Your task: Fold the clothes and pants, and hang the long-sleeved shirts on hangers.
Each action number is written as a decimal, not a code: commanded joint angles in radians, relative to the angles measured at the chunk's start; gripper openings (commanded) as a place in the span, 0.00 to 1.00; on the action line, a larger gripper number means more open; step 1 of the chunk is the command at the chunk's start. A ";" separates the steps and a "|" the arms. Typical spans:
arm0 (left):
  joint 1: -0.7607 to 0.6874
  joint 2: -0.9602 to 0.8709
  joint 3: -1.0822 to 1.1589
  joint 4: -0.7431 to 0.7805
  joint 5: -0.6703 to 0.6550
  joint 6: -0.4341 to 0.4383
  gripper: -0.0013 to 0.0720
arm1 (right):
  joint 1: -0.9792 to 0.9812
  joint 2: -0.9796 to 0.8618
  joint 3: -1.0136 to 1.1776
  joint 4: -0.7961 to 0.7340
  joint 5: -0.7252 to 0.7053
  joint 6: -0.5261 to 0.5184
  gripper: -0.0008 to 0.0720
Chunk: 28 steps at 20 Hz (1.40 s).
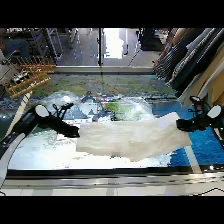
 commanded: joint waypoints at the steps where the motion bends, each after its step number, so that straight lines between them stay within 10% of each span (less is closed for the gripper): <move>1: -0.113 -0.056 0.000 -0.055 0.115 0.040 0.03 | 0.021 0.069 0.082 -0.058 0.113 0.111 0.04; 6: -0.107 -0.174 0.000 0.097 0.187 -0.076 0.03 | 0.404 0.087 0.301 0.040 0.182 0.269 0.04; 12: 0.002 -0.025 0.110 0.057 -0.075 -0.104 0.03 | 0.997 -0.150 0.303 0.103 -0.322 0.367 0.04; 16: 0.153 0.222 0.130 0.138 -0.143 -0.171 0.03 | 1.166 -0.452 0.320 0.342 -0.471 0.257 0.10; 18: 0.211 0.282 0.130 0.139 -0.143 -0.170 0.03 | 1.175 -0.511 0.385 0.433 -0.351 0.155 0.54; 25: 0.161 0.195 0.121 0.129 -0.141 -0.166 0.03 | 0.708 -0.243 0.381 0.276 -0.040 0.213 0.62; 28: 0.077 0.086 0.121 0.129 -0.097 -0.166 0.03 | 0.484 -0.139 0.182 0.341 0.067 0.187 0.84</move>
